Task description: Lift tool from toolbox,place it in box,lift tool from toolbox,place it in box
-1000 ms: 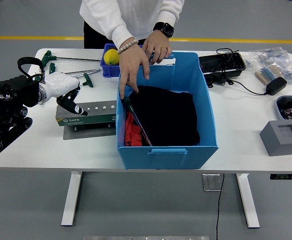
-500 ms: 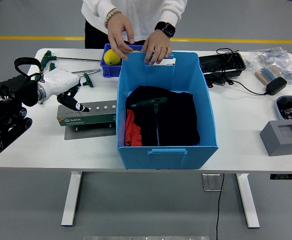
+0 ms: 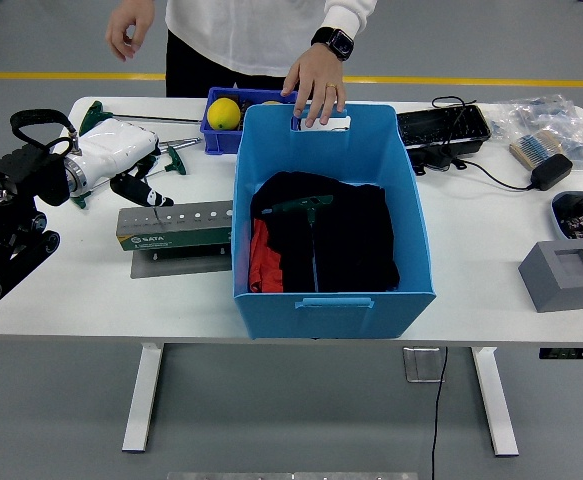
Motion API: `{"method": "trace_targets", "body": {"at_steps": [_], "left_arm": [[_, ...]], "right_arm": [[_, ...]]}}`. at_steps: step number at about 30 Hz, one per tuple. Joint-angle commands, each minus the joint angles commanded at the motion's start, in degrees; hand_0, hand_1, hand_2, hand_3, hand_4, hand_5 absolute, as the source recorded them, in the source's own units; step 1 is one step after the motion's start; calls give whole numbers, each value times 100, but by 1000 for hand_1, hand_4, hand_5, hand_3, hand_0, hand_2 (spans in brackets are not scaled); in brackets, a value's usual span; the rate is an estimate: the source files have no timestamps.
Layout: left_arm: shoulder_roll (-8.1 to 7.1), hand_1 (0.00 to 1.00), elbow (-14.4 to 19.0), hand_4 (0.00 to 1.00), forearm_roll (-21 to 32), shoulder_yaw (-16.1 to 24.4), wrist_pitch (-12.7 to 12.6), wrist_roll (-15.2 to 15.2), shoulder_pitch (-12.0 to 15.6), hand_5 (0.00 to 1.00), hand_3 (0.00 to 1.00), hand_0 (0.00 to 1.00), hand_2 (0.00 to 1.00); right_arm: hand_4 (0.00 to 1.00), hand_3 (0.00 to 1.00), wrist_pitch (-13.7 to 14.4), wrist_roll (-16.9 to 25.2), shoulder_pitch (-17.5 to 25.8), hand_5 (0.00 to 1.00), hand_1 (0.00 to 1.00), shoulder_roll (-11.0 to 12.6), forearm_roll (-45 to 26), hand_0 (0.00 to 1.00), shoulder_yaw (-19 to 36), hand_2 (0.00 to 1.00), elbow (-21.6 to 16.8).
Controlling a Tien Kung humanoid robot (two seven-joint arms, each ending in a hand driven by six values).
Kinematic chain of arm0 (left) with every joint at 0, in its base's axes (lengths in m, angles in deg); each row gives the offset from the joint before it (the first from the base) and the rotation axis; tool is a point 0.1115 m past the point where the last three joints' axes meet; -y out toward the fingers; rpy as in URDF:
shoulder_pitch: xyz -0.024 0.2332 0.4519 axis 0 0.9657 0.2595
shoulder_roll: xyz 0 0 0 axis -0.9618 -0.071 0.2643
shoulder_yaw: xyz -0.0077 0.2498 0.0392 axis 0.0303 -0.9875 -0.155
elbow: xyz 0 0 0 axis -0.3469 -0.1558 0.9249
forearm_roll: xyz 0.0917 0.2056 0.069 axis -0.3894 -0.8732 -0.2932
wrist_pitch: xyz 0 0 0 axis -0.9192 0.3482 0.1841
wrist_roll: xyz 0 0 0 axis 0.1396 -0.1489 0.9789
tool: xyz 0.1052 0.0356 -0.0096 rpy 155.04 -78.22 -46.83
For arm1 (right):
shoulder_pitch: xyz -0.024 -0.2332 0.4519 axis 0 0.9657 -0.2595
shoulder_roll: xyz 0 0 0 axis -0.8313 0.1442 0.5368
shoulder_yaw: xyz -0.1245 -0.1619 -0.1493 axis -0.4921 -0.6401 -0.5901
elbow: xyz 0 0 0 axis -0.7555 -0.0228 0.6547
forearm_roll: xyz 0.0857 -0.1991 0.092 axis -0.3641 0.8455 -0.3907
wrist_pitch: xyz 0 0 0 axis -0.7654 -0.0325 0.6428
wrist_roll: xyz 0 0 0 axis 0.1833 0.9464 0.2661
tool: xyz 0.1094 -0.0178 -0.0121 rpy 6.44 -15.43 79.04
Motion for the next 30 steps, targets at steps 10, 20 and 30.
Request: {"method": "trace_targets", "body": {"at_steps": [10,20,30], "left_arm": [[-328,2,947,843,-92,766,209,92,108,432,30,45,2],[-634,2,1573,807,-114,1140,535,300,134,430,32,45,2],[-308,2,2341,787,-125,2050,367,375,339,423,34,45,2]], "right_arm": [[812,574,3,1,22,673,668,-7,6,685,27,727,6],[812,575,1,-16,54,673,668,-19,75,685,108,727,10],[812,574,15,-21,45,674,669,-23,150,685,173,727,0]]}}
